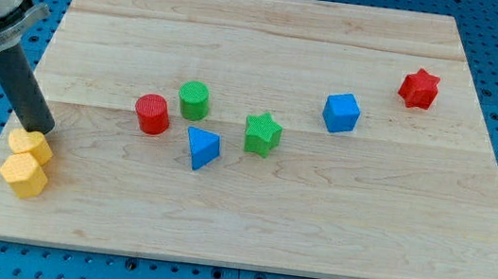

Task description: Move the arm towards the top of the green circle

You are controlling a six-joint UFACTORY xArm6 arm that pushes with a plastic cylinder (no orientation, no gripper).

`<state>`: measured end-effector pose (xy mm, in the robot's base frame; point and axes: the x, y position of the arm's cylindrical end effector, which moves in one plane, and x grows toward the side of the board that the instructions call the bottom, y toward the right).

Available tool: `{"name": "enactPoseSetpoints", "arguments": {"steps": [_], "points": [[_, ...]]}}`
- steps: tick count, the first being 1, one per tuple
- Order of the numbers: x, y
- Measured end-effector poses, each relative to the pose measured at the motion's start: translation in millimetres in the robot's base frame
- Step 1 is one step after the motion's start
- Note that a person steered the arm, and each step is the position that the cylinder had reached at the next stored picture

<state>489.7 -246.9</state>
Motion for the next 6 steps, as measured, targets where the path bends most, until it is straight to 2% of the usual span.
{"name": "enactPoseSetpoints", "arguments": {"steps": [3, 4, 5, 6], "points": [[-7, -9], [-16, 29], [-65, 49], [-101, 100]]}}
